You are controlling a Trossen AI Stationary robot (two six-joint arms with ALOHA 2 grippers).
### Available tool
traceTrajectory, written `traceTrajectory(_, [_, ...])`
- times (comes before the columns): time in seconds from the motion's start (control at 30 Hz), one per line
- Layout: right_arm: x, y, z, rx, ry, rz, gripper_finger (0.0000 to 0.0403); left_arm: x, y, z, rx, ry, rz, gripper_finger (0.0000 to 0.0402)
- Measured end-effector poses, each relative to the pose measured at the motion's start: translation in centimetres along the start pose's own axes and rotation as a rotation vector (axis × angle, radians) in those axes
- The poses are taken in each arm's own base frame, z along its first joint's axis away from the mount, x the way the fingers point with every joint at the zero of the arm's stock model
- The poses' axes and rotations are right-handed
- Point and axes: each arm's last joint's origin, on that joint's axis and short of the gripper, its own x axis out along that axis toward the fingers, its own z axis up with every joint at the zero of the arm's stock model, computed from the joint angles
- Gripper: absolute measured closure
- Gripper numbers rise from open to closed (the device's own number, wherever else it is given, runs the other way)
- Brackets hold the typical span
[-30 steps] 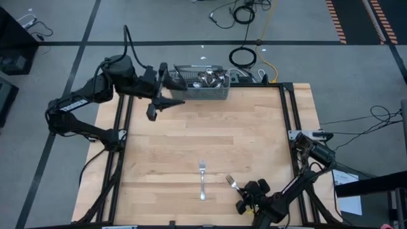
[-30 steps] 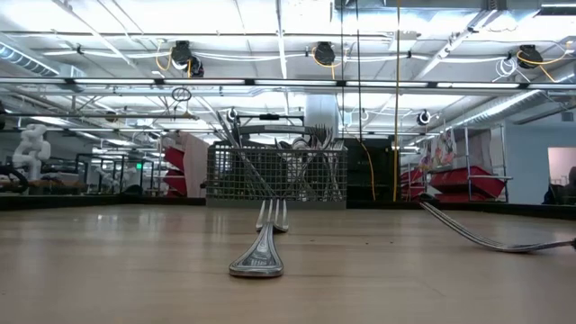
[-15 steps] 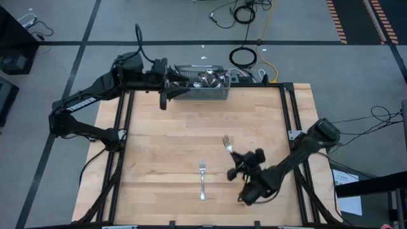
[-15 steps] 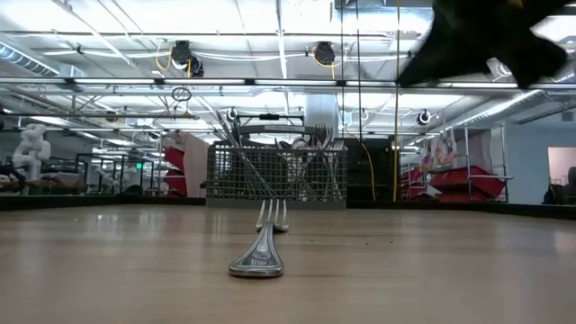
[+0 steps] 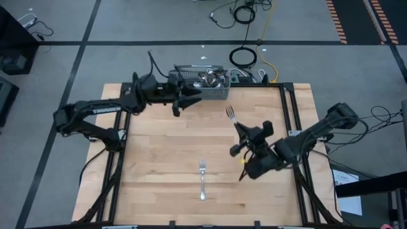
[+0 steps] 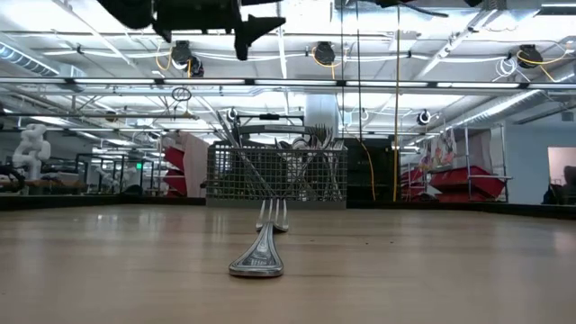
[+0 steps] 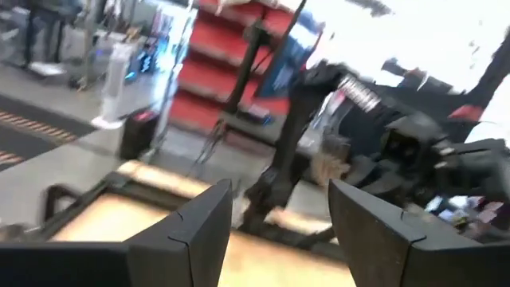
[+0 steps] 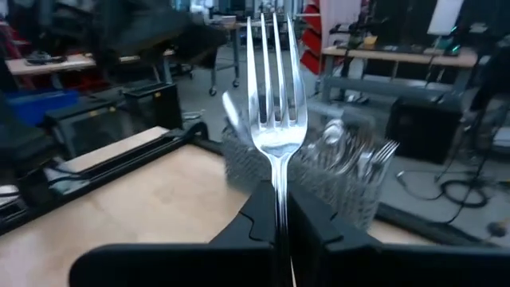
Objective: Sort silverware
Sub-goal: Put the silver fork into the utensil holder
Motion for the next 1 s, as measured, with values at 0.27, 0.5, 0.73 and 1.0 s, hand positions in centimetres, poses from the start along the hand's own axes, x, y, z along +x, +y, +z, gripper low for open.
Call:
traceTrajectory(0.27, [3.6,-0.1,2.5,-0.075,-0.008,-0.055,0.0403,2.7,-0.8,-2.5,-0.036,-0.124,-0.137,0.0185])
traceTrajectory(0.5, [6.9,0.1,4.8,-0.115,-0.013,0.034,0.0403,4.9,-1.3,-4.1,-0.062,-0.128,-0.182,0.0185])
traceTrajectory(0.73, [8.6,0.1,5.9,-0.108,-0.043,0.104,0.0403,5.6,-0.9,-4.9,-0.069,-0.174,-0.11,0.0185])
traceTrajectory(1.0, [10.1,0.8,4.8,-0.126,-0.018,0.139,0.0403,6.4,-0.6,-4.5,-0.078,-0.251,-0.104,0.0185])
